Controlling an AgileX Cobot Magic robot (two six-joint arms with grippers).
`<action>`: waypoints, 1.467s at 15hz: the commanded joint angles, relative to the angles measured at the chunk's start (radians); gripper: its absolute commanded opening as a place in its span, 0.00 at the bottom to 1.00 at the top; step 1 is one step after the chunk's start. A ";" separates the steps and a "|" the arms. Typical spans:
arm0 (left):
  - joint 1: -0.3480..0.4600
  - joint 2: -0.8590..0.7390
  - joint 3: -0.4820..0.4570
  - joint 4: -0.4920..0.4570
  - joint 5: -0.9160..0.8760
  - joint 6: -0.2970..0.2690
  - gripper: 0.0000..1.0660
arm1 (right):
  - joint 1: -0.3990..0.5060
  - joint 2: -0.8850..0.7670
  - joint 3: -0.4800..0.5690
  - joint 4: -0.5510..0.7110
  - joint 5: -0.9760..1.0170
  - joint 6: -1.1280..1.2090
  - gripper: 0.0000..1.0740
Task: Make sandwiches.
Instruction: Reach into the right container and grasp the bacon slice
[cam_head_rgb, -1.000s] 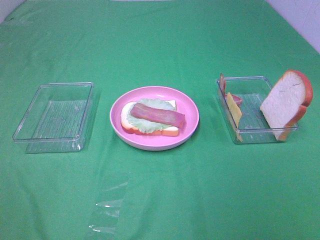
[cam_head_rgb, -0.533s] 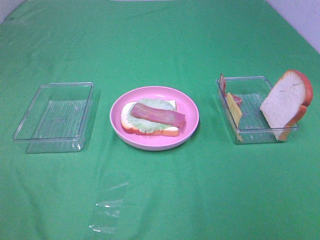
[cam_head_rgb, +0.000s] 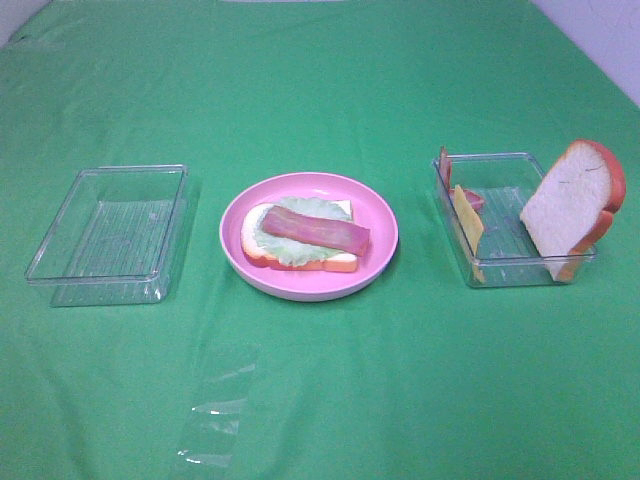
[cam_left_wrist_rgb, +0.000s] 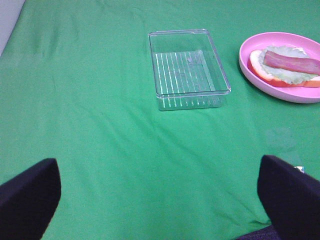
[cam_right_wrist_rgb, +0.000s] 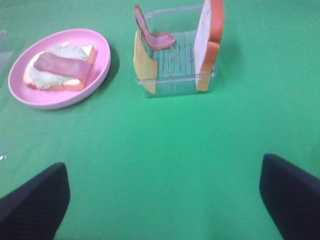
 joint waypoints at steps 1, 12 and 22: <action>0.001 -0.014 -0.001 -0.010 -0.003 0.001 0.94 | 0.001 0.187 -0.012 0.005 -0.213 0.005 0.92; 0.001 -0.014 -0.001 -0.010 -0.003 0.001 0.94 | 0.019 1.275 -0.636 0.082 -0.301 -0.206 0.92; 0.001 -0.014 -0.001 -0.010 -0.003 0.001 0.94 | 0.268 2.072 -1.594 -0.209 0.267 0.068 0.91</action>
